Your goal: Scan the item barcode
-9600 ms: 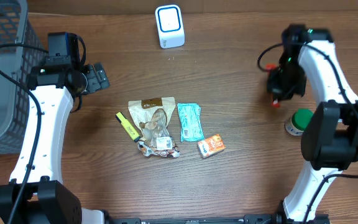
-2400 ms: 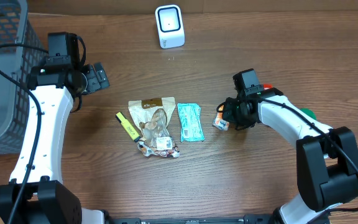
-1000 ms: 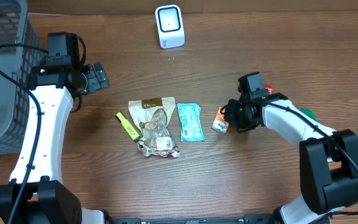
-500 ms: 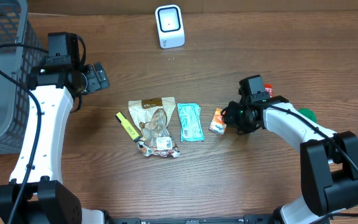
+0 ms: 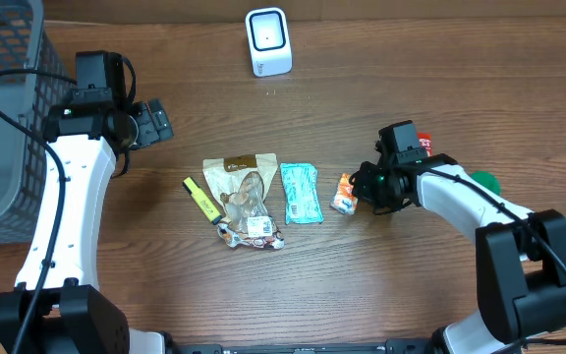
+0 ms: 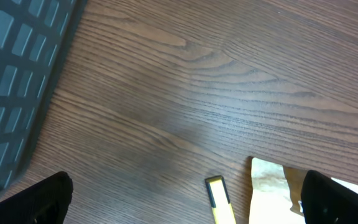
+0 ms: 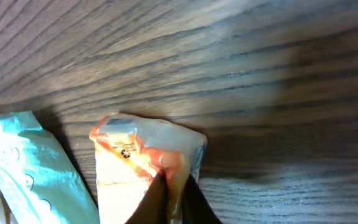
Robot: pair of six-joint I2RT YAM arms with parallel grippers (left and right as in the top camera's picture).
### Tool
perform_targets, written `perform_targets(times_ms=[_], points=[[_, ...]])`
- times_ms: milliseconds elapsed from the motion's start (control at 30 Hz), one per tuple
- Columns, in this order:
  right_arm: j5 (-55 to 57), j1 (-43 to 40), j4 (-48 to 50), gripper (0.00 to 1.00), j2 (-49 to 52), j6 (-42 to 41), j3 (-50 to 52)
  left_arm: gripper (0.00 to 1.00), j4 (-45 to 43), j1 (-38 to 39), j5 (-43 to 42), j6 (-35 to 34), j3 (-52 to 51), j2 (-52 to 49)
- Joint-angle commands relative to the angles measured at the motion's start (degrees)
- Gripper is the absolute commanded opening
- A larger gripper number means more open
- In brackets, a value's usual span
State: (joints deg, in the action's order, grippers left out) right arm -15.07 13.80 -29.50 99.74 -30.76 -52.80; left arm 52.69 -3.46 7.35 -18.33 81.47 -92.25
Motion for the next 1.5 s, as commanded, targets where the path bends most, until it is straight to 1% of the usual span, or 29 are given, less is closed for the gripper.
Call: perform_targets(times_ms=[0,100,200,233,267,333,367,467,533,733,1233,1400,1467], points=[[1.3,-1.3,-0.8,0.04,0.3,0.4,1.1,1.0,0.0,0.3,0.5,-0.5,0.7,0.7],[-3.1,-3.2,-1.8,0.03,0.2,1.7,0.0,1.0,0.0,0.2,0.5,-0.5,0.7,0.7],[-13.7,-5.3,-1.9,0.04,0.2,7.8,-0.5,1.0,0.0,0.2,0.5,-0.5,0.7,0.7],[-19.8,-6.5,-1.9,0.04,0.2,11.1,-0.6,1.0,0.0,0.2,0.5,-0.5,0.7,0.7],[-23.9,-7.4,-1.9,0.04,0.2,12.6,-0.6,1.0,0.0,0.2,0.5,-0.5,0.7,0.7],[-36.5,-9.9,-2.3,0.04,0.2,19.3,-0.6,1.0,0.0,0.2,0.5,-0.5,0.7,0.7],[-44.5,-11.1,-3.3,0.04,0.2,24.7,-0.6,1.0,0.0,0.2,0.5,-0.5,0.7,0.7],[-58.7,-12.7,-5.7,0.04,0.2,34.5,-0.6,1.0,0.0,0.2,0.5,-0.5,0.7,0.7],[-64.7,-13.1,-6.2,0.04,0.2,37.2,-0.6,1.0,0.0,0.2,0.5,-0.5,0.7,0.7],[-74.9,-13.2,-5.3,0.04,0.2,38.3,-0.6,1.0,0.0,0.2,0.5,-0.5,0.7,0.7],[-74.9,-13.2,-5.6,0.04,0.2,38.2,-0.6,1.0,0.0,0.2,0.5,-0.5,0.7,0.7],[-74.9,-13.2,-5.7,0.04,0.1,34.0,-0.6,1.0,0.0,0.2,0.5,-0.5,0.7,0.7],[-74.9,-13.2,-5.7,0.04,-0.4,33.8,-0.6,1.0,0.0,0.2,0.5,-0.5,0.7,0.7]])
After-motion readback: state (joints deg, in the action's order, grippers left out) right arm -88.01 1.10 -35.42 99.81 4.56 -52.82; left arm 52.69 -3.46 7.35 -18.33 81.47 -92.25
